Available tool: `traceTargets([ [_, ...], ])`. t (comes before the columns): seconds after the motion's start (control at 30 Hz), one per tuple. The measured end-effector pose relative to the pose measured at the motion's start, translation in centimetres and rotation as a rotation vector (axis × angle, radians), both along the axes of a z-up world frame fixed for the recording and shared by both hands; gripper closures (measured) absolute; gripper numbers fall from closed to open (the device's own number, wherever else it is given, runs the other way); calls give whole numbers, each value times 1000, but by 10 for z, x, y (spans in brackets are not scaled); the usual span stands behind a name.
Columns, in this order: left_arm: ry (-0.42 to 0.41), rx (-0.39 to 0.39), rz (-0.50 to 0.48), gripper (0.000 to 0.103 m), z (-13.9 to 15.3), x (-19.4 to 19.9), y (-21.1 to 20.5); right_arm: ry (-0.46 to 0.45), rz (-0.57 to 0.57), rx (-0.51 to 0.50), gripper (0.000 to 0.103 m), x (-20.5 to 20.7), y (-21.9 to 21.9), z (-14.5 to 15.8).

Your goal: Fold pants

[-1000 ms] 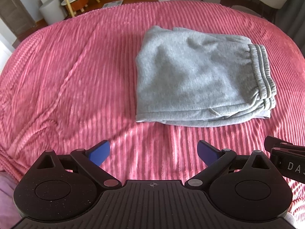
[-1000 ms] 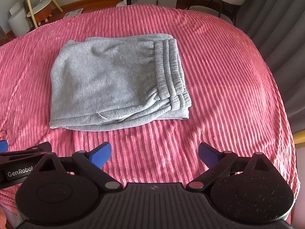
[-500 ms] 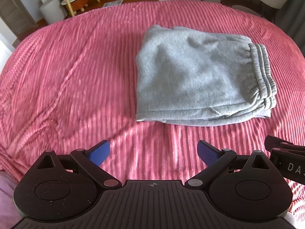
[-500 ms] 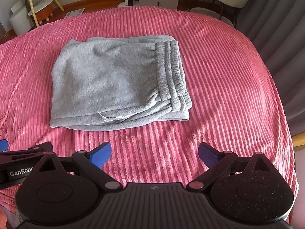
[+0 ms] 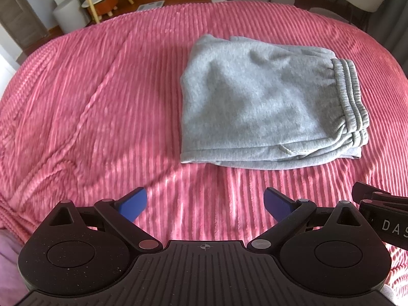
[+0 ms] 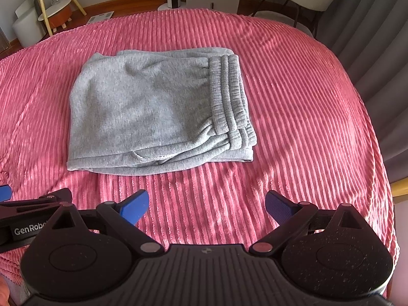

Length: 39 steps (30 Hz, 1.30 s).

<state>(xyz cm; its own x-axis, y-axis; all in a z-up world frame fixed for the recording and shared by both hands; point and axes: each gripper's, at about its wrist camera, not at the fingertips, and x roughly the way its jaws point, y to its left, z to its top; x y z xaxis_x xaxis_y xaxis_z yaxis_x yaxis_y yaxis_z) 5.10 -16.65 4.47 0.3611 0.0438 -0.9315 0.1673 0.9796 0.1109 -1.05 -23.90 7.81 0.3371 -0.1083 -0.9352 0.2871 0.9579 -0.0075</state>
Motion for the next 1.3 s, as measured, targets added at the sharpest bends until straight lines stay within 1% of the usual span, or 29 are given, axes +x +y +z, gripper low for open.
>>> traceTargets([
  [1.3,0,-7,4,2,-1,-3,-3,4,-1,2,5,0,0,-2],
])
